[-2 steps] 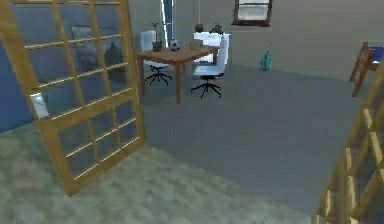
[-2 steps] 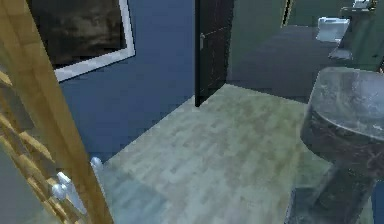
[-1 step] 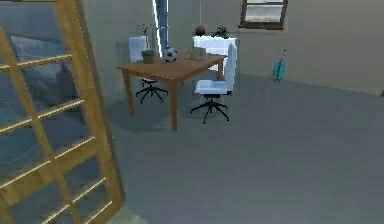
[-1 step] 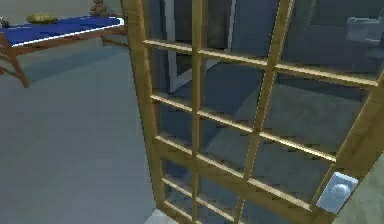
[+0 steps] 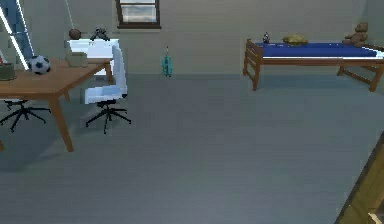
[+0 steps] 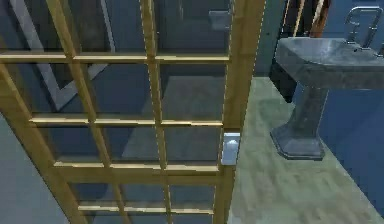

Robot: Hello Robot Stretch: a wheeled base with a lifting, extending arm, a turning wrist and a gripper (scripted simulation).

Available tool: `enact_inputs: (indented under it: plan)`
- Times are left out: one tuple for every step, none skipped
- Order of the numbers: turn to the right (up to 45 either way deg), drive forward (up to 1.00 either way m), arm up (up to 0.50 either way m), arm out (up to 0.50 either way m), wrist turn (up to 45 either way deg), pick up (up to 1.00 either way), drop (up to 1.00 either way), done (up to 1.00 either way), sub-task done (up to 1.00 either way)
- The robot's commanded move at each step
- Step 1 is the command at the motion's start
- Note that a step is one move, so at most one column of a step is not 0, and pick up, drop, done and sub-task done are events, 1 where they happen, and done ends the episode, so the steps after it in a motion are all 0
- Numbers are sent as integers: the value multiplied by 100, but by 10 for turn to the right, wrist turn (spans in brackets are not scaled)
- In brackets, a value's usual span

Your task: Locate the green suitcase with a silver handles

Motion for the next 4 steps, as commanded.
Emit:
enact_inputs:
  plan:
    - [0, 100, 0, 0, 0, 0, 0, 0, 0]
    - [0, 100, 0, 0, 0, 0, 0, 0, 0]
    - [0, 100, 0, 0, 0, 0, 0, 0, 0]
    - [0, 100, 0, 0, 0, 0, 0, 0, 0]
